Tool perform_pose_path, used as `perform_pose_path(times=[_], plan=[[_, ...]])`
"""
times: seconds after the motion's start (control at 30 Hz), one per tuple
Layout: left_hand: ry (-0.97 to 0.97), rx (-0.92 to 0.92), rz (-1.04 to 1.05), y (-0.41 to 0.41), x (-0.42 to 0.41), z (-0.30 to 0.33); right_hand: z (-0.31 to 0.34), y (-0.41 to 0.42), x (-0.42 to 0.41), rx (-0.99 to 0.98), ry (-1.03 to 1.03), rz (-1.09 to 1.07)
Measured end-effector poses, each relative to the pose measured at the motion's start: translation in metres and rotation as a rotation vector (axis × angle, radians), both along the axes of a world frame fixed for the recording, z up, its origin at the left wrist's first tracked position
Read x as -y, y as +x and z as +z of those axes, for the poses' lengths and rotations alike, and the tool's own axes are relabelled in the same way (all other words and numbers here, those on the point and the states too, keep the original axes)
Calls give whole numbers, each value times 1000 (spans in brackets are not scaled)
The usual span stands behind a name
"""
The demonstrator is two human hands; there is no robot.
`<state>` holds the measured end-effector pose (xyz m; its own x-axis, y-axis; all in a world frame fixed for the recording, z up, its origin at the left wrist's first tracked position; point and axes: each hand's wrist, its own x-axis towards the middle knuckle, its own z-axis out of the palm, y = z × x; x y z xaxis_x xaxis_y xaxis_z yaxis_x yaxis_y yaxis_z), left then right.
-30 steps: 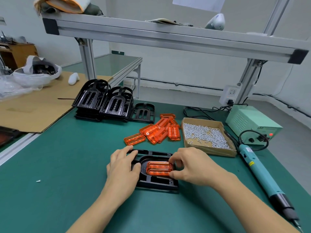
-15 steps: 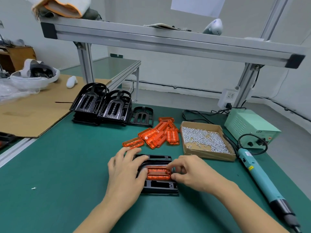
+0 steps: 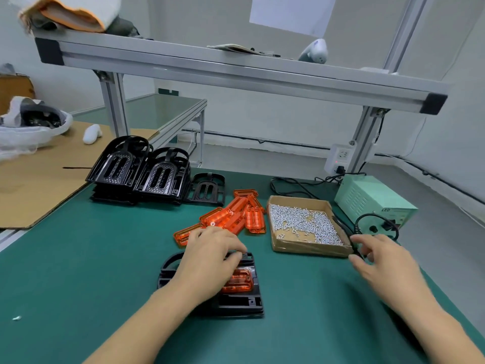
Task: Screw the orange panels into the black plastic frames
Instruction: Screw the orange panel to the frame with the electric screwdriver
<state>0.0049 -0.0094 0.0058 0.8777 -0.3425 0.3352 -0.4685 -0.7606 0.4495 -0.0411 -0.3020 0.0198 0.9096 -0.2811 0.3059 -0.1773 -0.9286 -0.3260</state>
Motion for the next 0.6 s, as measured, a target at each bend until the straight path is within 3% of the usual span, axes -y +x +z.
perform_pose_path(times=[0.13,0.27,0.6], plan=[[-44,-62,-21,26,30,17,5,2,34,-218,-72,-226],[-72,-116,-23,51,63,22,0,2,46,-380,-122,-312],[220,-87,54,88,118,8,-12,-2,44,-462,-64,-330]])
